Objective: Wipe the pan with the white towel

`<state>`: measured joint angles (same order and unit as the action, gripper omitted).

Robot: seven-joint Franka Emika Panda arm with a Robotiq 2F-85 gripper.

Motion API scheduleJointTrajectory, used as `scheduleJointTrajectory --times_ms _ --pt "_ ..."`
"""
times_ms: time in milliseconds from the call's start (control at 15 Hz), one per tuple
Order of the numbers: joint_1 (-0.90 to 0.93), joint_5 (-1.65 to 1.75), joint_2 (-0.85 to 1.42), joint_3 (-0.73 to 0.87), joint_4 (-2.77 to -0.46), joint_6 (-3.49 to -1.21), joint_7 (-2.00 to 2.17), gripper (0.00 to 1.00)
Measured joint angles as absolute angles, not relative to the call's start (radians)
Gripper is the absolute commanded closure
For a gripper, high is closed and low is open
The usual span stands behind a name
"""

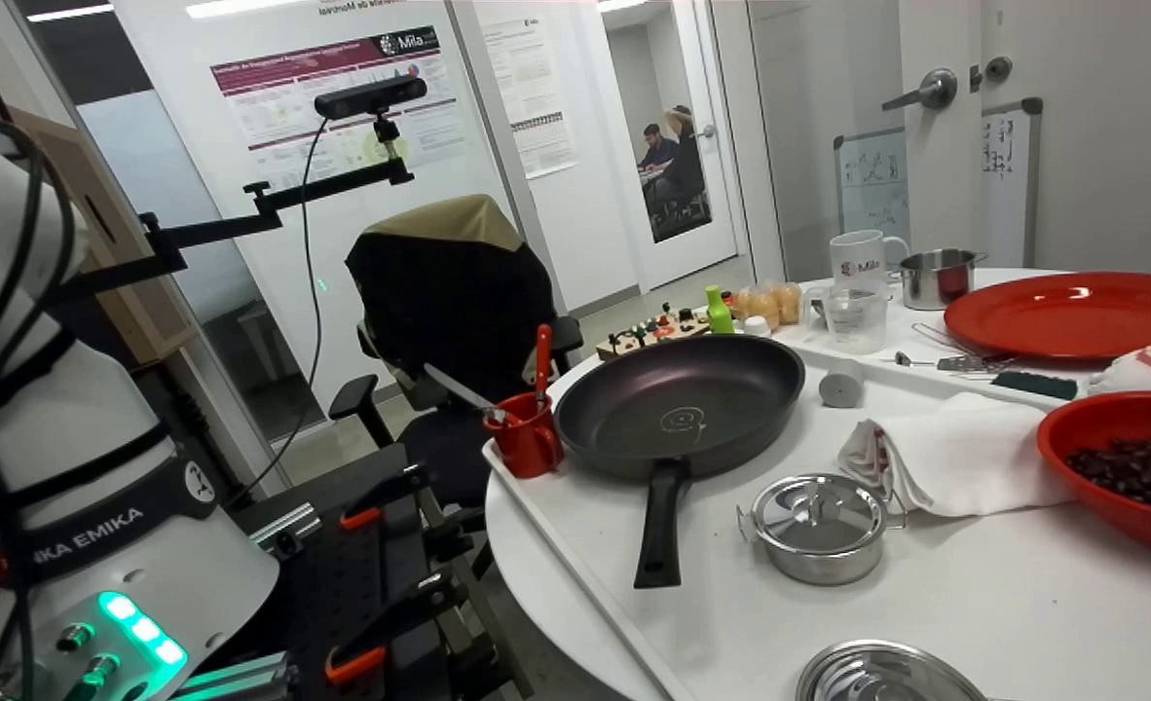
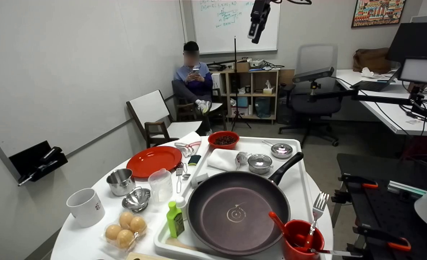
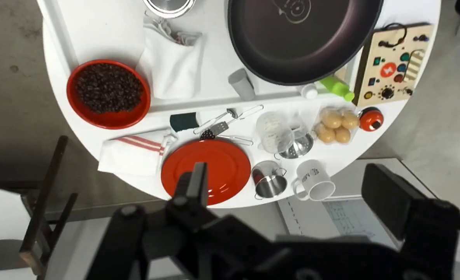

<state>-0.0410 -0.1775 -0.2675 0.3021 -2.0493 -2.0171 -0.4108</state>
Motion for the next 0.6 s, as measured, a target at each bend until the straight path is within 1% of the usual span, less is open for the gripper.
scheduleJointTrajectory --times_ms 600 --pt "-0.115 -0.203 0.048 0.277 -1.931 -2.184 -0.288 0.0"
